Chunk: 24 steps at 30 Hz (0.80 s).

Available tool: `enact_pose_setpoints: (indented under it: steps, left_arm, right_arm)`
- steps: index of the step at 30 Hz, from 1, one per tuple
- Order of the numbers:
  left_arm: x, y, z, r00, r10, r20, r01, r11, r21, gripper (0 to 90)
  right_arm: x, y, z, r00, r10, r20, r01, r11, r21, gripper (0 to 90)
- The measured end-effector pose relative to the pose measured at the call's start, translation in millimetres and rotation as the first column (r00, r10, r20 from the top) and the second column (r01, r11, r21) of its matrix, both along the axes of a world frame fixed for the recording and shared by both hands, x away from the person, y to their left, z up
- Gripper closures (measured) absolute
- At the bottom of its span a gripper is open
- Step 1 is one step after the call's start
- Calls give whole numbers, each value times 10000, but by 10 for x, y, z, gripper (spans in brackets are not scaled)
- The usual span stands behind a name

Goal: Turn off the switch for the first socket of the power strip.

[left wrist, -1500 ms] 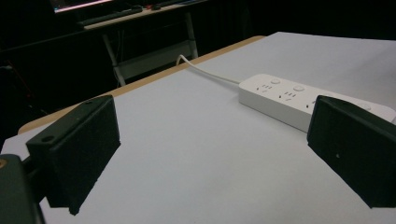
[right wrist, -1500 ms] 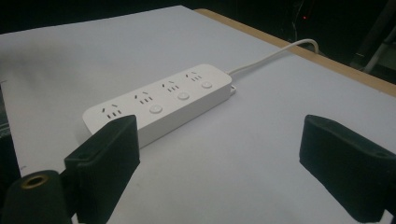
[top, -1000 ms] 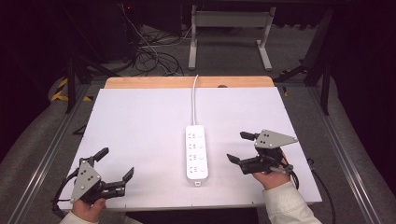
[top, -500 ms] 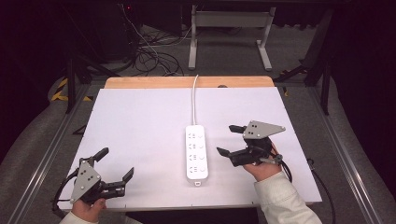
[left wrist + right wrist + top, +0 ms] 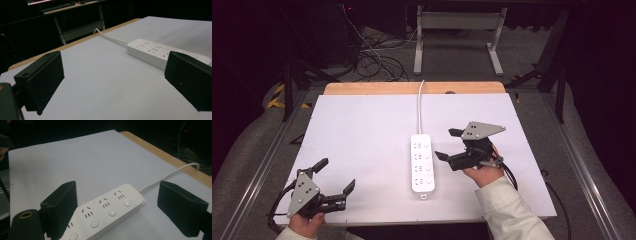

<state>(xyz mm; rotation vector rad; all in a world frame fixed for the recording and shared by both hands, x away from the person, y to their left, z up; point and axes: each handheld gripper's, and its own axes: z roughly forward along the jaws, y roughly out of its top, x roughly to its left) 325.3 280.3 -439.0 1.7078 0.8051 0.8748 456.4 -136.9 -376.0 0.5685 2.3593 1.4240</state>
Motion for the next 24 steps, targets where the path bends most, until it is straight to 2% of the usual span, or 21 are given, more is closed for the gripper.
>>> enact_pose_setpoints:
  steps: [5,9,19,21,24]
  left_arm:
    - [0,1,-1,10000,-2,17,2,10000,-17,27]
    - [2,1,-2,10000,-8,13,8,10000,-22,27]
    - [2,6,0,10000,-6,48,6,10000,-1,25]
    - [2,6,0,10000,-11,43,11,10000,-6,25]
    - [1,8,0,10000,-16,41,16,10000,-14,25]
  right_arm:
    - [89,45,0,9999,-103,-111,104,9999,108,199]
    - [156,75,-13,9997,-173,-175,175,9998,115,263]
    - [284,205,-56,9967,-804,-77,797,9945,-675,505]
    - [325,247,-83,9963,-850,-99,838,9925,-889,590]
    - [400,281,-139,9959,-870,-242,843,9918,-964,714]
